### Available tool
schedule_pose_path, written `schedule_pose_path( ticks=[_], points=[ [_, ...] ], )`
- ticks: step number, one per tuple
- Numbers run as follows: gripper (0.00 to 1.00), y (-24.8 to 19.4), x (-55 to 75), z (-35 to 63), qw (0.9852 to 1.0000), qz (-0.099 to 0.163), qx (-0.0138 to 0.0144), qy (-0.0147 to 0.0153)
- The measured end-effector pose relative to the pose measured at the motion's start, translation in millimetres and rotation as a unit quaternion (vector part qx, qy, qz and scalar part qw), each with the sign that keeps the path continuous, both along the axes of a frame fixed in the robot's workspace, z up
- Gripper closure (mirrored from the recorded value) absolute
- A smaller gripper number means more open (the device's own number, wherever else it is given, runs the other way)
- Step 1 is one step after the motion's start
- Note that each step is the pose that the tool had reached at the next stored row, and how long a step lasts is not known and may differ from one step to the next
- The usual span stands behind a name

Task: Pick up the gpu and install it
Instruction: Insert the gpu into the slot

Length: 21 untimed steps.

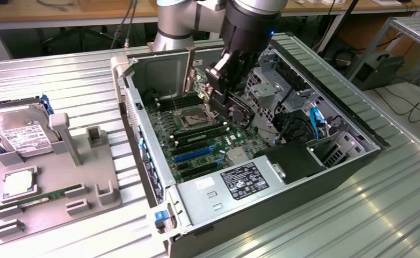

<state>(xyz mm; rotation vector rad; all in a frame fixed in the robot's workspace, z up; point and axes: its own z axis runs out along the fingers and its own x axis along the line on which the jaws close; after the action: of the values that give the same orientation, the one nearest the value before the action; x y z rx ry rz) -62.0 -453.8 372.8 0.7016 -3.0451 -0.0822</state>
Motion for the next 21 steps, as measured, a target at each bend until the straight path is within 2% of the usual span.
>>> schedule_pose_path(
  ticks=[5, 7, 10, 16, 20, 21],
  points=[
    [0.74, 0.0, 0.0, -0.4, 0.999, 0.046, 0.0, -0.0008],
    [0.74, 0.0, 0.0, -0.5, 0.9978, 0.066, 0.0, -0.0012],
    [0.74, 0.0, 0.0, -0.9, 0.9951, 0.099, 0.0, -0.0023],
    [0.74, 0.0, 0.0, -1.5, 0.9877, 0.157, -0.0002, -0.005],
    [0.74, 0.0, 0.0, -2.0, 0.9811, 0.193, -0.0003, -0.0069],
    [0.74, 0.0, 0.0, -2.1, 0.9788, 0.205, -0.0003, -0.0076]
  ],
)
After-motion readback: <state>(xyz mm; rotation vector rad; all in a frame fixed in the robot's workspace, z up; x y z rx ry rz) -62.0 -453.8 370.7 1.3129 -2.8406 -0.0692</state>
